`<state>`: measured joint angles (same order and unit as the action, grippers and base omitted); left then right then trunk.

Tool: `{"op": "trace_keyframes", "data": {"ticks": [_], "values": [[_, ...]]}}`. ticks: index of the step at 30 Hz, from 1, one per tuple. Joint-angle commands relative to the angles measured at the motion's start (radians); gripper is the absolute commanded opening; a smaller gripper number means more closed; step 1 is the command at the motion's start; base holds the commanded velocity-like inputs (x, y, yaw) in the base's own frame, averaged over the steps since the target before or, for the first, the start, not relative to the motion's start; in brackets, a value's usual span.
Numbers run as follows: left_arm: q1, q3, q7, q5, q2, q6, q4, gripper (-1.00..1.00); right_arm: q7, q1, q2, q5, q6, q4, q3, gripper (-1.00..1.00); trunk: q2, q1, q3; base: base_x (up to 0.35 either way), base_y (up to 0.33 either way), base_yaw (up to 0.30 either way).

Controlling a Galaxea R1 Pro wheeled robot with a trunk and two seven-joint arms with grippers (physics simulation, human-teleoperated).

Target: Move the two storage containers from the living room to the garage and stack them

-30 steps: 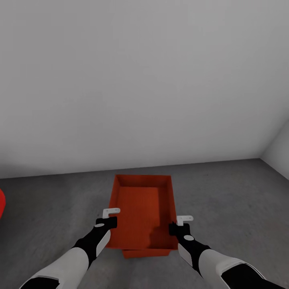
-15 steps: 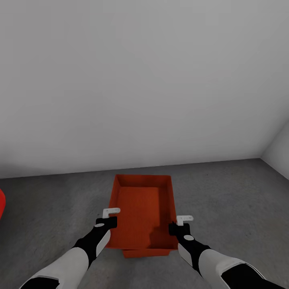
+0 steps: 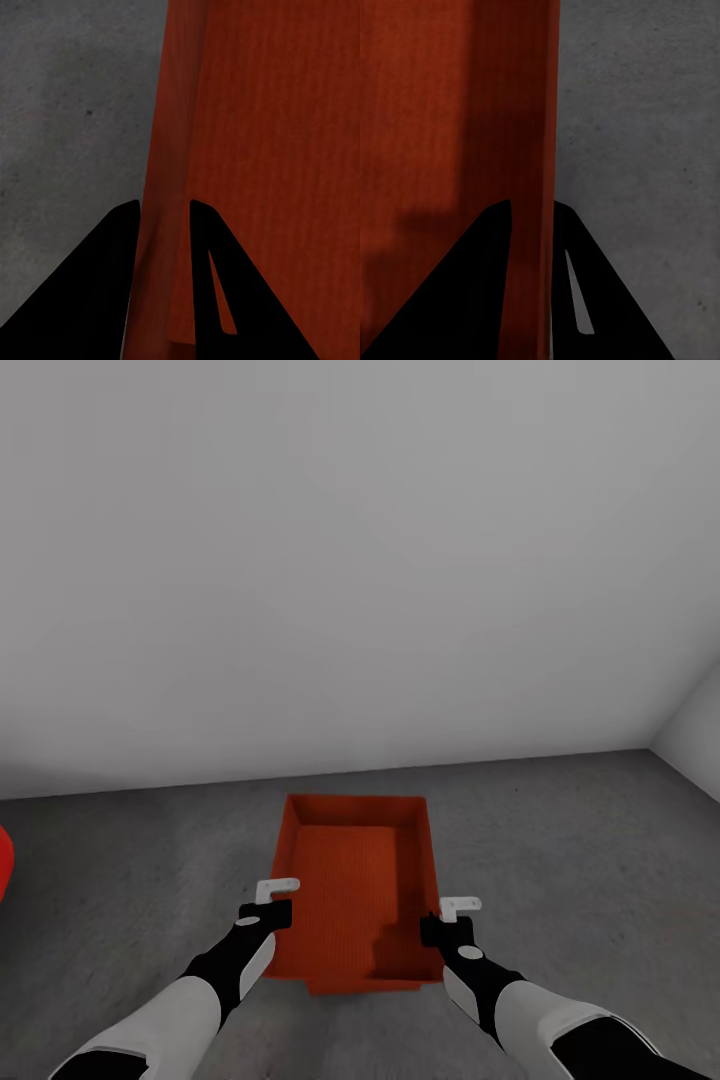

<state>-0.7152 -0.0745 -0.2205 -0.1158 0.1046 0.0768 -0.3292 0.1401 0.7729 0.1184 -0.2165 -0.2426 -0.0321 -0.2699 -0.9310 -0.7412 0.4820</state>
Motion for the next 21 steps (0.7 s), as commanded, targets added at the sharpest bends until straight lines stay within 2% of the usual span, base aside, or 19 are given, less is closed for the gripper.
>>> {"op": "trace_keyframes", "data": {"ticks": [1, 21], "values": [[-0.001, 0.045, -0.051, 0.012, -0.031, 0.008, -0.006, -1.00, 0.007, 0.000, -0.042, -0.018, -0.006, 0.031, 0.020, -1.00, -0.001, 0.000, 0.002, 0.000, 0.000, 0.000], [-0.001, 0.045, -0.052, 0.012, -0.031, 0.008, -0.006, -1.00, 0.007, 0.000, -0.042, -0.018, -0.005, 0.031, 0.020, -1.00, -0.001, 0.000, 0.034, 0.000, 0.000, 0.000]]}}
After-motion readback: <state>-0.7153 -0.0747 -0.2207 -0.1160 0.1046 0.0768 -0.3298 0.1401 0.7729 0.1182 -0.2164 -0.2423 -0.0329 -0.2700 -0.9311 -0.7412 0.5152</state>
